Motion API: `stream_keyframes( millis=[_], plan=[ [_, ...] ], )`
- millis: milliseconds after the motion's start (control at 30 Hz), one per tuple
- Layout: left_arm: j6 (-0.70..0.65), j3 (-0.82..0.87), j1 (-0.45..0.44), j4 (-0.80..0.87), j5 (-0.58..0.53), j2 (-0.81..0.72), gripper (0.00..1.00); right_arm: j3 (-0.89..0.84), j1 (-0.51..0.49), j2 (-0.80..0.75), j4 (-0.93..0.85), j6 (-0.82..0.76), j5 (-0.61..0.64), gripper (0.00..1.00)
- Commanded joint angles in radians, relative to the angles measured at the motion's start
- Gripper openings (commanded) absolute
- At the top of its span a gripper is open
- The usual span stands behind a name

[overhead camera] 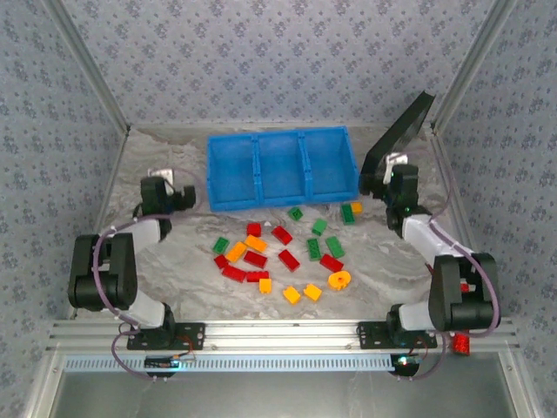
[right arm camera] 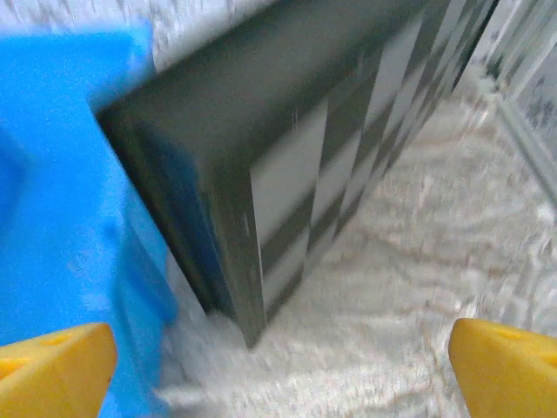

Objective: Sort the legos into containers by color
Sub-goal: Pick up the lego from the middle-right of the table.

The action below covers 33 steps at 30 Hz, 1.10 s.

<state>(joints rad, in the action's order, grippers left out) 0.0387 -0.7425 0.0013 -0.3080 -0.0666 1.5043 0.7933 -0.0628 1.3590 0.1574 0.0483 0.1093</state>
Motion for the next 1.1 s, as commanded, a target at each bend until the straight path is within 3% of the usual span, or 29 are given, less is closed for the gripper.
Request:
stream_keyframes(
  millis=[0,133,300,567,700,1067],
  plan=[
    [0.024,-0.216,-0.037,0.334,-0.012,-0.097,0.99,0.087,-0.045,-0.028,-0.391,0.115,0.047,1.0],
    [0.021,-0.394,-0.062,0.538,0.008,-0.102,0.99,0.117,-0.079,-0.031,-0.506,0.19,-0.086,1.0],
    [-0.013,-0.473,-0.072,0.662,0.066,-0.113,0.99,0.132,-0.177,-0.002,-0.602,0.264,-0.088,0.96],
    [-0.021,-0.46,-0.088,0.658,0.081,-0.152,0.99,0.125,-0.25,0.105,-0.607,0.296,-0.05,0.91],
    [-0.025,-0.474,-0.093,0.693,0.035,-0.152,0.99,0.133,-0.256,0.169,-0.577,0.288,-0.051,0.88],
    [-0.041,-0.488,-0.112,0.742,0.002,-0.154,0.99,0.219,-0.259,0.36,-0.563,0.249,-0.014,0.71]
  ],
)
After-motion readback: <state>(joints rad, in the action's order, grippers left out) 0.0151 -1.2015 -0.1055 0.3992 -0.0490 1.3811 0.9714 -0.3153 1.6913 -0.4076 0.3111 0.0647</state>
